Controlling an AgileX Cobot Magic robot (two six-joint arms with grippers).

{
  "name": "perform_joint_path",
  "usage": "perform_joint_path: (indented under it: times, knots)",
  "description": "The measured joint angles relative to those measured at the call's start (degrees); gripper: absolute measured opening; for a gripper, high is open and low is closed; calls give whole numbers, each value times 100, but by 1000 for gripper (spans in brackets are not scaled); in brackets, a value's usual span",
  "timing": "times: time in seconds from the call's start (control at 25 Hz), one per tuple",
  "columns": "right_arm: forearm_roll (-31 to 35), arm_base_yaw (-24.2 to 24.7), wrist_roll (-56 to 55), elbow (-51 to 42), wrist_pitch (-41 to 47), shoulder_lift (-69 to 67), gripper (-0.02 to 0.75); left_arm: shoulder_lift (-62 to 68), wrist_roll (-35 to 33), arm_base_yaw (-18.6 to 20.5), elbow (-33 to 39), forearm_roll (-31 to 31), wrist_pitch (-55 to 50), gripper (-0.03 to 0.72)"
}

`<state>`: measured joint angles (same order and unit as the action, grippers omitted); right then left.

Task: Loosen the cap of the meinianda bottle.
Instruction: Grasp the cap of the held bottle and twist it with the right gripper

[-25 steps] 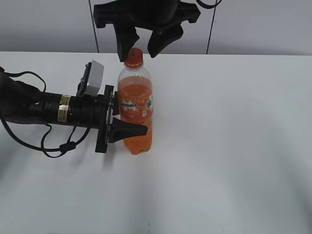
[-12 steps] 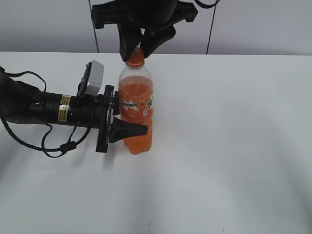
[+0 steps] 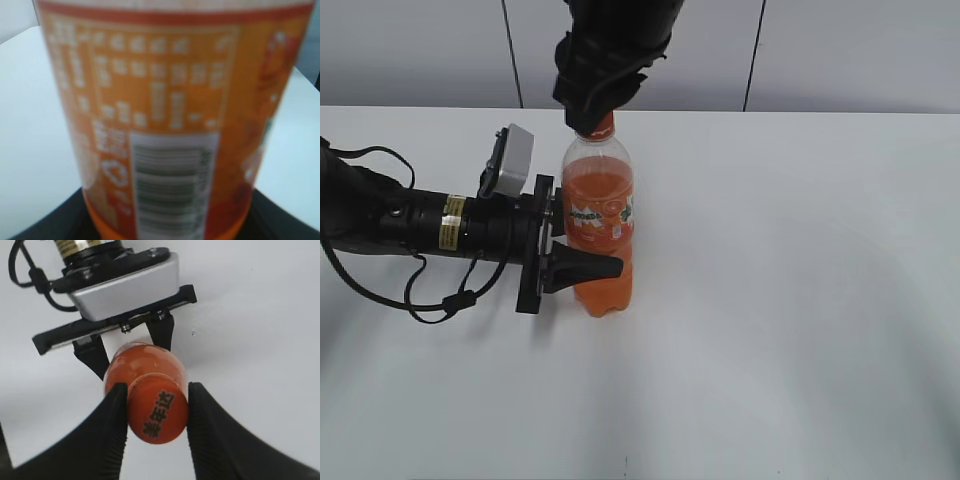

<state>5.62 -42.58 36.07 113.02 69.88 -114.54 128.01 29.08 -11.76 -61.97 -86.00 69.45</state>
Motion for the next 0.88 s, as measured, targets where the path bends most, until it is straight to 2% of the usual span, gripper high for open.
perform_joint_path:
  times: [0.16,0.32,0.56,0.72,0.88]
  knots:
    - [20,0,1973,0,26,0,274,0,0,0,0,0,0,391]
    - [20,0,3157,6,44,0,274,0,0,0,0,0,0,391]
    - [20,0,3545,13,55,0,274,0,0,0,0,0,0,391]
    - [21,0,3391,13,55,0,276,0,0,0,0,0,0,391]
    - [-19,0,3202,13,45,0,332,0,0,0,0,0,0,391]
